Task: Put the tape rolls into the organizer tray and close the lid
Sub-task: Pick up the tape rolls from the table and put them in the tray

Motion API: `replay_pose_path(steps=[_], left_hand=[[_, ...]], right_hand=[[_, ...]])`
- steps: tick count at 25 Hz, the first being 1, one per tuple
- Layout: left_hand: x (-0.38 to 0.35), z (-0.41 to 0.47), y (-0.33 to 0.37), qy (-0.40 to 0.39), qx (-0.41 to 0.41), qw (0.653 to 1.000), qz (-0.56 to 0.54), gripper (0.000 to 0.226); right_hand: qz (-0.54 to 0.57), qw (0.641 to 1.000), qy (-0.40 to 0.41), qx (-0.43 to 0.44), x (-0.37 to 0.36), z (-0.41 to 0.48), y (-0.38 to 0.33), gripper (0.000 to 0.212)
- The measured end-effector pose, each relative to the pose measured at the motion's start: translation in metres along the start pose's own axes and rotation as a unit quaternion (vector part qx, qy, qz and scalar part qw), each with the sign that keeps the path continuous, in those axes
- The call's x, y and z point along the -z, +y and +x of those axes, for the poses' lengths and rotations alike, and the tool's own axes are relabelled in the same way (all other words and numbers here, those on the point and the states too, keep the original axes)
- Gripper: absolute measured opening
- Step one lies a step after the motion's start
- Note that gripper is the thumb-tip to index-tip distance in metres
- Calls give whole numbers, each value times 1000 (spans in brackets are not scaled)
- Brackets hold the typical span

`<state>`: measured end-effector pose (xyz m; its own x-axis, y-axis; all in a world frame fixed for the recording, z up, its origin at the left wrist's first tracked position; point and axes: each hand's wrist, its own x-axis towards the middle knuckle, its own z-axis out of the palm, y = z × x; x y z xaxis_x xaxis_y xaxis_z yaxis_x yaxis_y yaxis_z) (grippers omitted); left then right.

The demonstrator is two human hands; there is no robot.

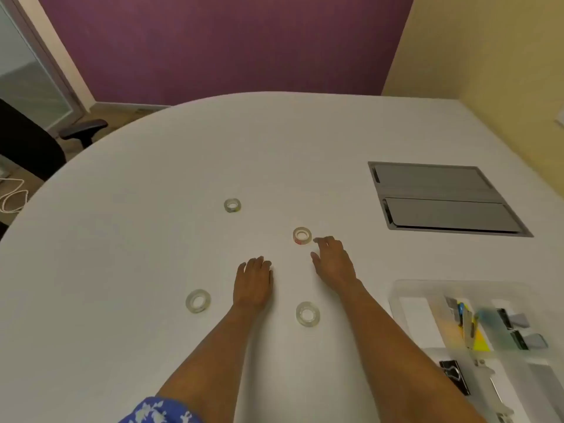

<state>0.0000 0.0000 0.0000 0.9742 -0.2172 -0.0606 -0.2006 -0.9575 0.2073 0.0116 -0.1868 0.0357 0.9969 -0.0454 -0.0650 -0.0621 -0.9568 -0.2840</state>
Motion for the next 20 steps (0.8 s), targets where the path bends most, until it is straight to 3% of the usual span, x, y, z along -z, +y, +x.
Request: replay_pose_path(steps=[7, 11, 15, 20], left_hand=[[-36, 31, -7, 6, 0, 1000, -28, 46], [-50, 29, -12, 8, 1, 999, -37, 49], [-54, 25, -14, 8, -6, 999, -45, 49], [-54, -1, -12, 6, -2, 998, -57, 49]], right_hand=[[44, 998, -51, -1, -28, 64, -11, 62], [29, 996, -82, 11, -40, 74, -9, 59], [59, 998, -19, -12, -41, 68, -8, 41], [138, 989, 12, -43, -24, 44, -4, 44]])
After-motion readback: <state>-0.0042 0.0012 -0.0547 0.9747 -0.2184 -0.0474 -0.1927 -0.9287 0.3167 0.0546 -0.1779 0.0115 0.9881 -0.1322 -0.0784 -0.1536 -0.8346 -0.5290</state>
